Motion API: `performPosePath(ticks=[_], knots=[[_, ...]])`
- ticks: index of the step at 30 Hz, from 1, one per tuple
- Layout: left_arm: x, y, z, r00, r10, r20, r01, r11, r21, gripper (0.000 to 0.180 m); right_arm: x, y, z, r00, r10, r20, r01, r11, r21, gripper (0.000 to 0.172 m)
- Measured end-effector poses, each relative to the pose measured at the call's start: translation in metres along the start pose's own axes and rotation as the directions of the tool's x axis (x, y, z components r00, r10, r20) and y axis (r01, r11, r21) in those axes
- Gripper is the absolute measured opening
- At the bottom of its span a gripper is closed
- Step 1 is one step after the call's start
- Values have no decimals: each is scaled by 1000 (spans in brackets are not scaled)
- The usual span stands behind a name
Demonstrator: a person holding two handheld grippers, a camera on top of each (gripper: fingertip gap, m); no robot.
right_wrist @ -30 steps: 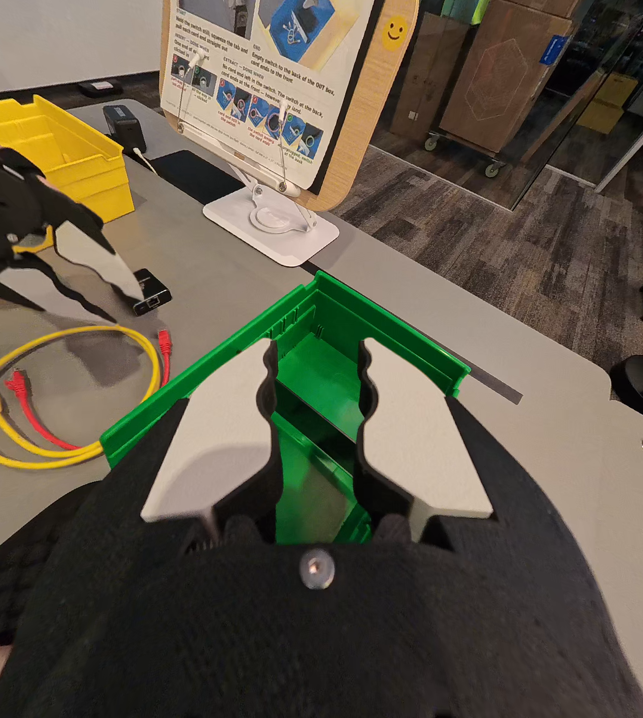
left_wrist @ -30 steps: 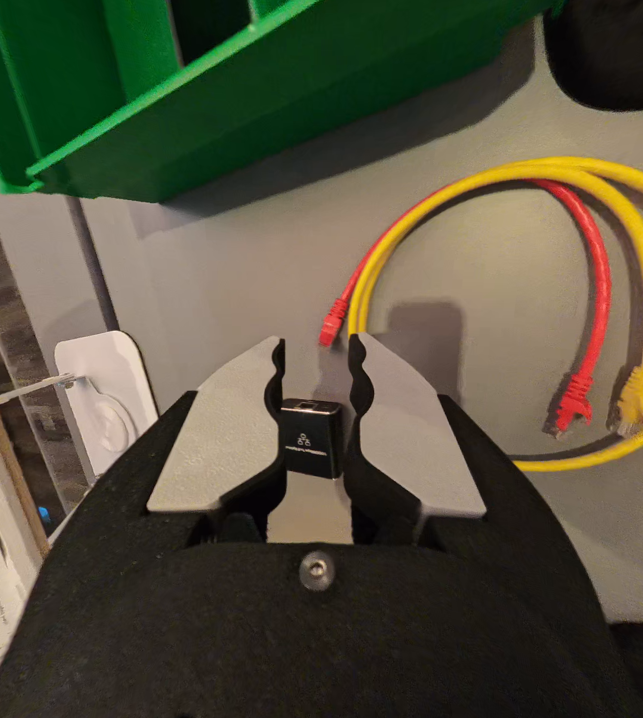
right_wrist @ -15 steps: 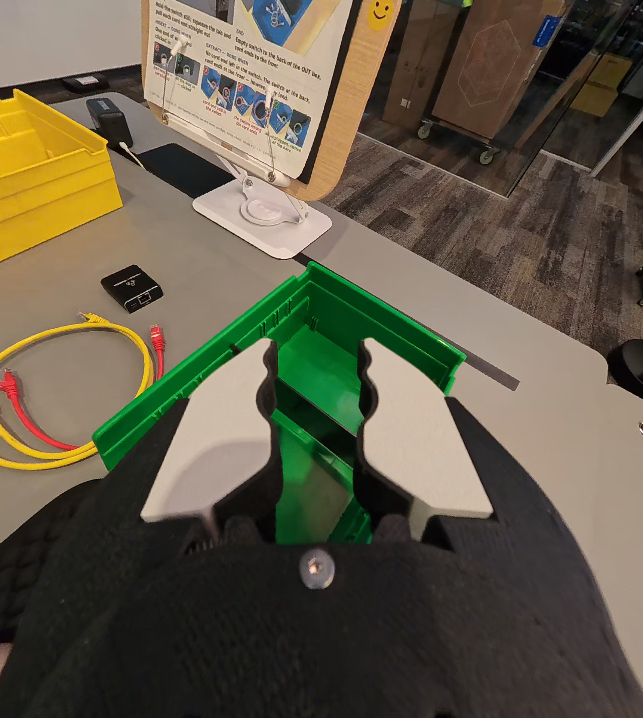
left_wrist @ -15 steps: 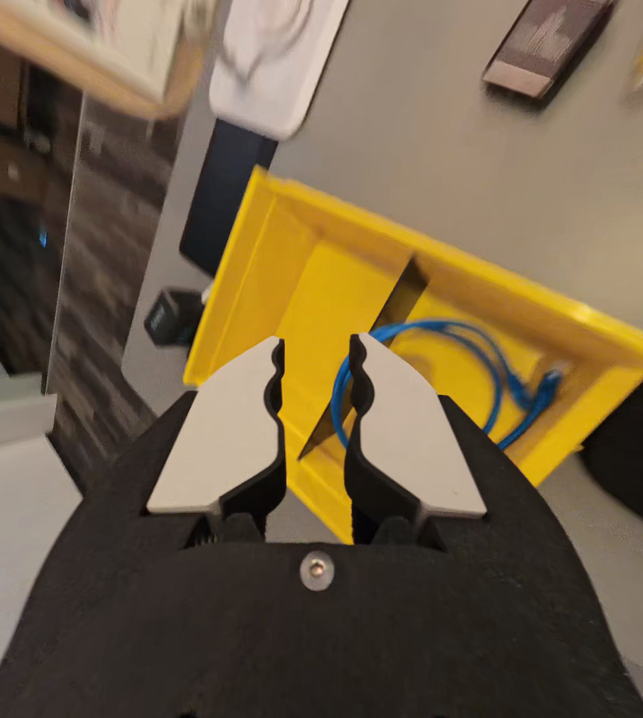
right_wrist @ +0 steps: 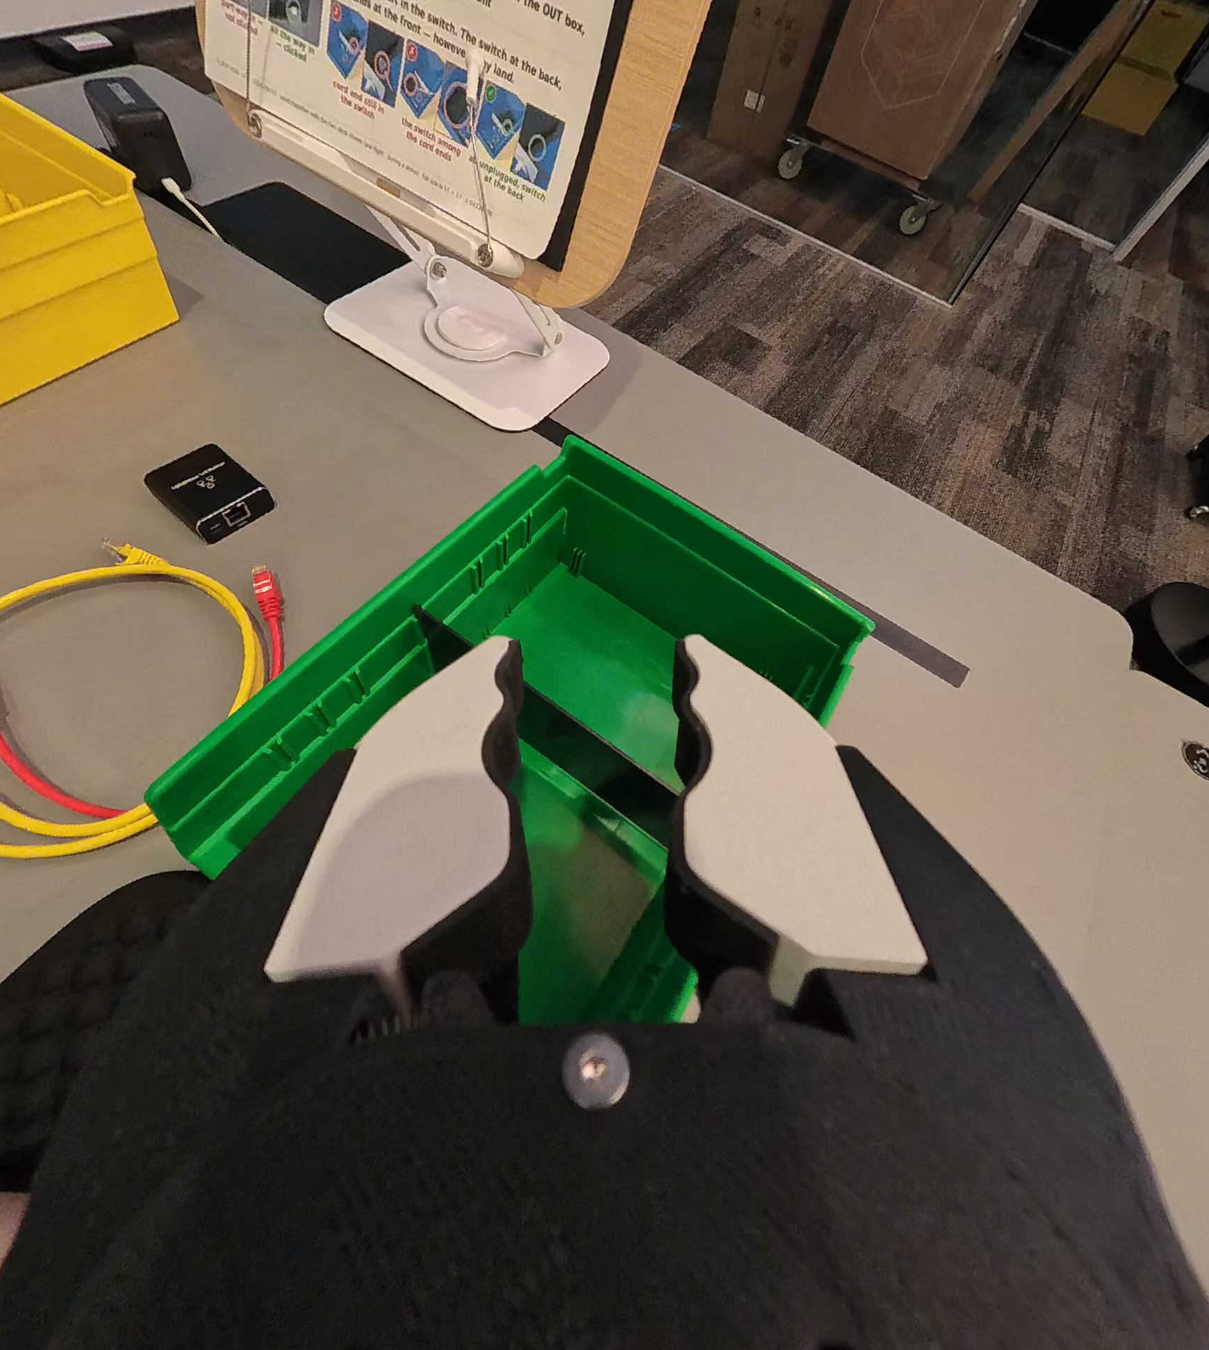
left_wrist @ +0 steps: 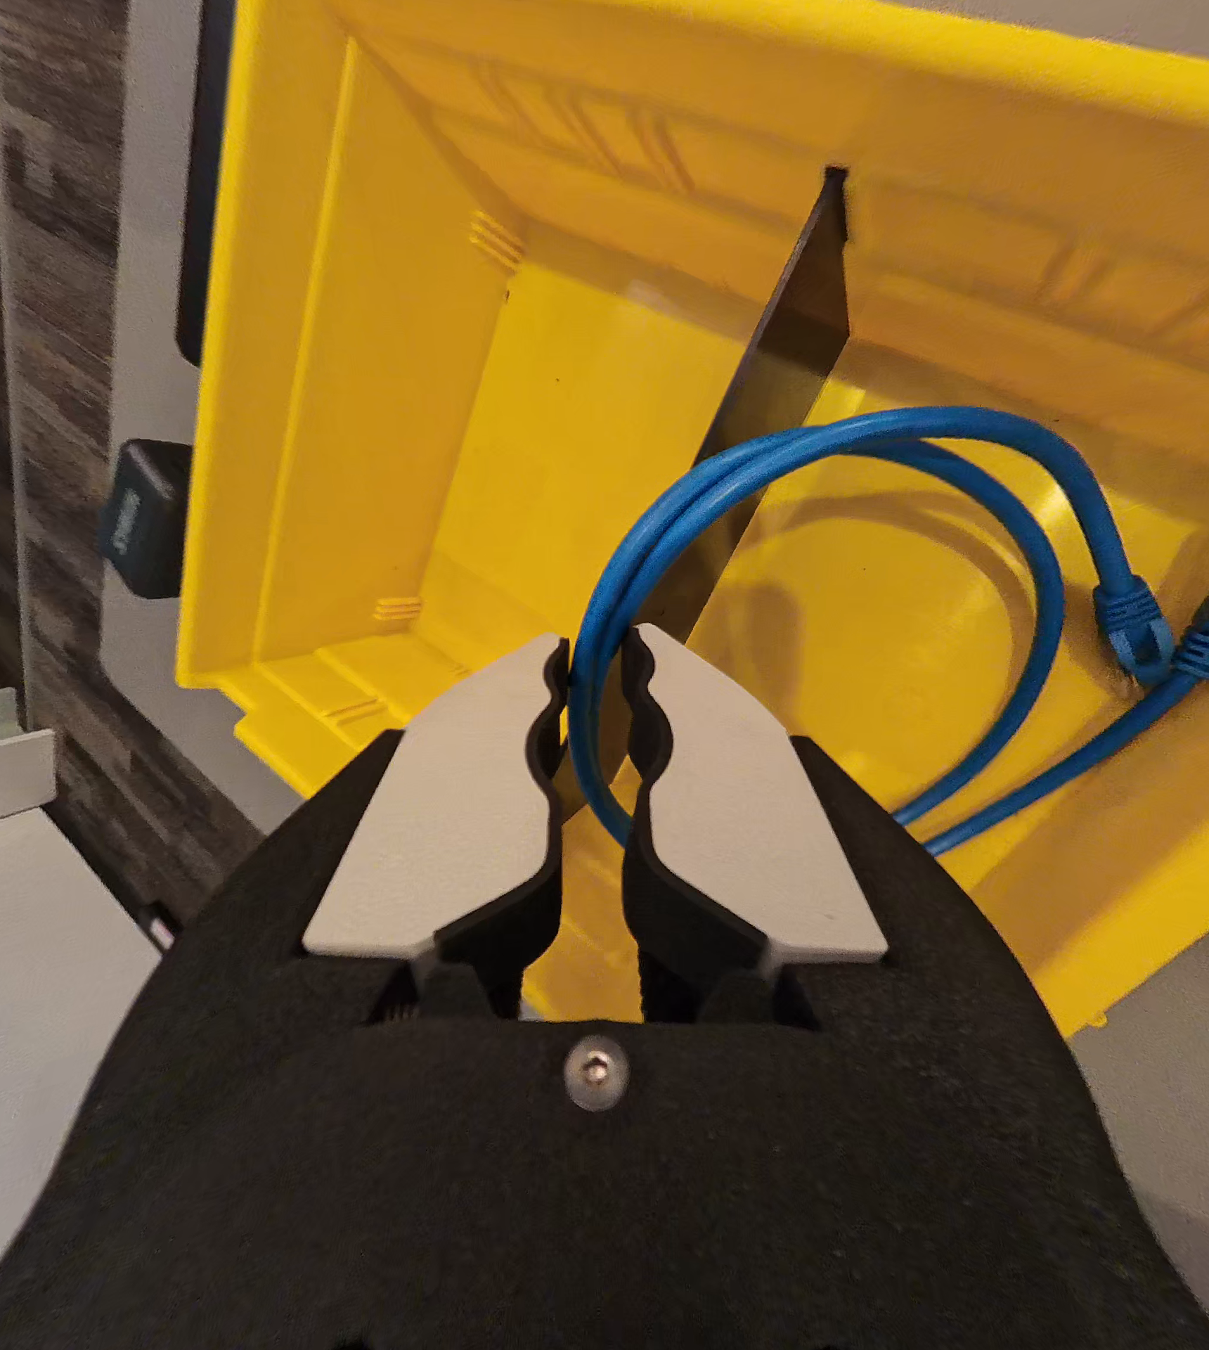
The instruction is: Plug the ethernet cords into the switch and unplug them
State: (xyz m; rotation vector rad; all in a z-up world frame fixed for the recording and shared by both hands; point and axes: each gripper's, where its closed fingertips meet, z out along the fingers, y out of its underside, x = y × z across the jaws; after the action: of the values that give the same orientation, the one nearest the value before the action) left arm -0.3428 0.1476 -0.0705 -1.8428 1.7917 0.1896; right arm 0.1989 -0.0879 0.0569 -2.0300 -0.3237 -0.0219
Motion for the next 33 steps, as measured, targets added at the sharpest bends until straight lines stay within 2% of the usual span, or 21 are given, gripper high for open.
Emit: performPosePath(ticks=[5,9,15,18,20,23,29,33], knots=[[-15,-5,-46,989,45,141,-50,998,29,7,-1,0,6,1000,-9,10,10,1000,-15,40],[-39,-25,-118,943,87,320,-108,993,48,6,-3,-1,7,1000,-19,16,19,1000,-14,40],[-42,-104,-234,831,161,532,-260,958,117,6,-4,-2,2,1000,-17,22,17,1000,6,40],[-8,-150,-258,842,205,499,-333,925,184,6,-4,0,-2,1000,-11,23,11,1000,15,40],[30,-178,-250,877,266,400,-382,891,246,6,-3,0,-5,1000,-7,26,6,1000,26,40],[85,-208,-209,897,380,227,-435,850,296,6,-1,1,-8,999,5,32,-6,999,42,40],[155,-248,-79,842,536,-63,-503,821,270,6,0,4,-5,999,16,46,-18,999,40,40],[180,-280,-18,802,572,-174,-509,806,302,6,-1,5,-2,999,3,52,-5,1000,28,40]])
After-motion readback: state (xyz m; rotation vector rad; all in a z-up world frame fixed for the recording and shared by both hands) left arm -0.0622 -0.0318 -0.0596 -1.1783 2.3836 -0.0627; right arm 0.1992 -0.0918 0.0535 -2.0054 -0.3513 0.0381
